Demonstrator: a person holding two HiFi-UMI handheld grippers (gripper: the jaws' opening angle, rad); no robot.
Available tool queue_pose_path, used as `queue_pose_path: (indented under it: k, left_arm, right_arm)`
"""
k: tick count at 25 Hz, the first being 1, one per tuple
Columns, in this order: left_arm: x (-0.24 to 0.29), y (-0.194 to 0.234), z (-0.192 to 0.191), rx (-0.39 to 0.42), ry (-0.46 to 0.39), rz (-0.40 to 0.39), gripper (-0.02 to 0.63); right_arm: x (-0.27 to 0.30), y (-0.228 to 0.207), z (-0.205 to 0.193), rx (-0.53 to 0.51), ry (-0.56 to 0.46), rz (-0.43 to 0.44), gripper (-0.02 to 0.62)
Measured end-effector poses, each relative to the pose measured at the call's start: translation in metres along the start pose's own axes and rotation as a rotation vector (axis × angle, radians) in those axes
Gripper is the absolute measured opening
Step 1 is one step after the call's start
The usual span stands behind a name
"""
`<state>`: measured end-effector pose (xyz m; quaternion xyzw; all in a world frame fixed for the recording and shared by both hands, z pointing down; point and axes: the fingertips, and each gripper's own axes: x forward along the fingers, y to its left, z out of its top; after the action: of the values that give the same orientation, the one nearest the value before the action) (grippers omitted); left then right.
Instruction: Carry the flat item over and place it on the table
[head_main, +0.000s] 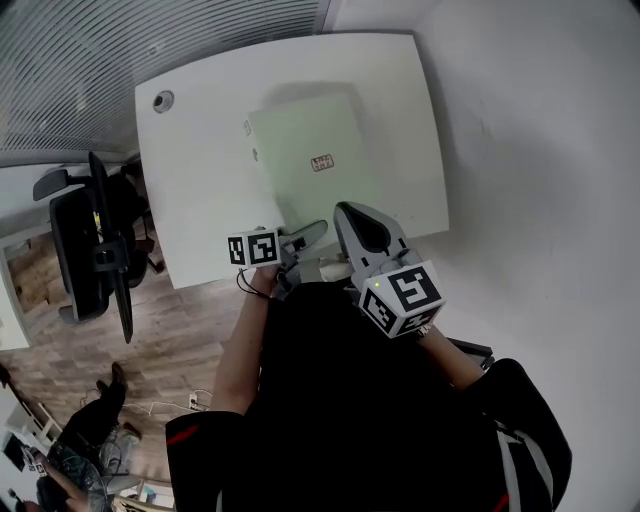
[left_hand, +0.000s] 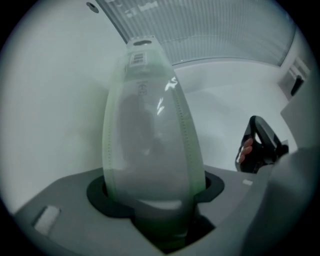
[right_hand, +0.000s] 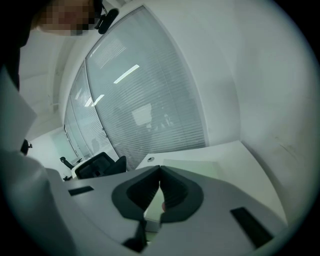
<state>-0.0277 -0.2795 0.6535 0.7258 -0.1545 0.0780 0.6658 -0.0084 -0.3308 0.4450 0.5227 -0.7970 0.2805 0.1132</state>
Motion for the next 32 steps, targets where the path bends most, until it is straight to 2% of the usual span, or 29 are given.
queue_pose_path:
  k: [4, 8, 24, 28, 32]
  left_arm:
    - [0.002, 0.017, -0.008, -0.060, 0.032, 0.036, 0.313]
    - [0.001, 0.022, -0.010, -0.077, 0.031, 0.069, 0.316]
    - [-0.011, 0.046, -0.005, -0.057, -0.045, 0.253, 0.382]
    - [-0.013, 0.048, -0.003, -0.062, -0.062, 0.277, 0.390]
    - [-0.013, 0.049, -0.003, -0.074, -0.044, 0.281, 0.390]
  right_arm:
    - [0.003, -0.001, 0.000, -0.001, 0.003, -0.002, 0.002]
    - [0.002, -0.002, 0.001, -0.003, 0.004, -0.008, 0.001]
    - [-0.010, 0.003, -0.004, -0.017, -0.003, -0.013, 0.002]
    - [-0.013, 0.006, -0.005, -0.019, -0.002, -0.010, 0.002]
    - [-0.015, 0.008, -0.006, -0.024, -0.002, -0.010, 0.002]
